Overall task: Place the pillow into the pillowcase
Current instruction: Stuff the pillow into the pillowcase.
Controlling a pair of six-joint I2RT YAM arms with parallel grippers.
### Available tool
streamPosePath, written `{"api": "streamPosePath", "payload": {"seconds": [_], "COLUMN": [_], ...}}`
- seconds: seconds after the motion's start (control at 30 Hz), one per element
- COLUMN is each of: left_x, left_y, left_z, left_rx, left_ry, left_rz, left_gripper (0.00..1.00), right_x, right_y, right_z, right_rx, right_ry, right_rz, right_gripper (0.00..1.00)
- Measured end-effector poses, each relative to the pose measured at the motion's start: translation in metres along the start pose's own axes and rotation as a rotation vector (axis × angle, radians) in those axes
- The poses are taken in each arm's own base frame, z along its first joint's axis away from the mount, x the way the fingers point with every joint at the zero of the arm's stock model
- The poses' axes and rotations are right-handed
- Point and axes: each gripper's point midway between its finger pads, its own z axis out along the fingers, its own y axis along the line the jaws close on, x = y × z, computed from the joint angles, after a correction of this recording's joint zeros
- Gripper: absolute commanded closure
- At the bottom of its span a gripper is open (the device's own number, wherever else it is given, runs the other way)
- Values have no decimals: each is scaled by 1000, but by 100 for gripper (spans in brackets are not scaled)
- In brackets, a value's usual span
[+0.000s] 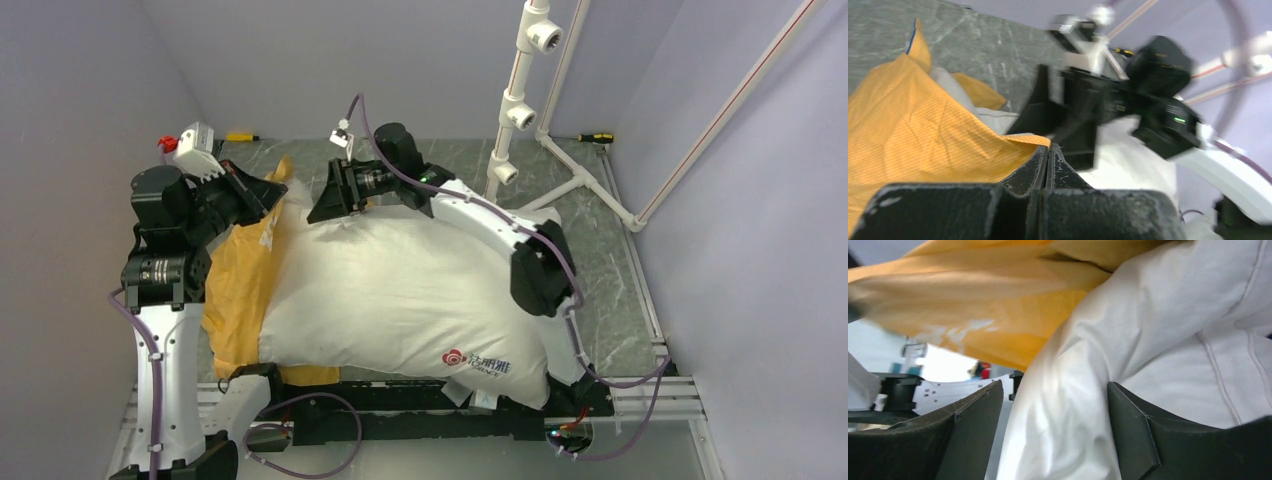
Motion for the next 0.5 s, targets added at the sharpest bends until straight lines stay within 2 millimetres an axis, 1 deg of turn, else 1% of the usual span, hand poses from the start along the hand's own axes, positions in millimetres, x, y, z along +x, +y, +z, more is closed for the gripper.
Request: {"api": "streamPosePath", "payload": {"seconds": [0.07,0.13,0.2,0.23,0.3,0.33,0.4,0.43,0.47,0.5], "left_x": [-1,-2,0,1,2,2,4,5,6,6], "left_y": [9,21,30,33,39,40,44,45,47,48], "left_z": [1,3,4,4,5,5,5,4,4,4], "left_rx": [-48,-100,-138,-153,-176,-185,-200,-206,-215,-221], "left_ry": [-12,-18,-21,-22,-26,-26,-24,-20,-19,-18], "left_rz": [5,9,7,5,2,0,-3,-6,-6,-6], "left_gripper": [100,100,100,100,100,100,100,100,100,100], "right_x": [-6,-17,-33,-45,-68,-80,-97,-99,-97,-91], "right_y": [14,30,42,47,47,43,25,12,-5,-26], "right_z": [-15,-30,-43,-48,-51,-50,-42,-36,-28,-19], "right_rx": [55,92,117,127,136,138,140,141,141,145], "right_ry": [-25,-59,-99,-123,-162,-180,-201,-200,-193,-180], "right_rz": [-49,-103,-147,-175,-213,-229,-235,-223,-193,-154], "right_gripper": [14,2,0,0,0,0,0,0,0,0]}}
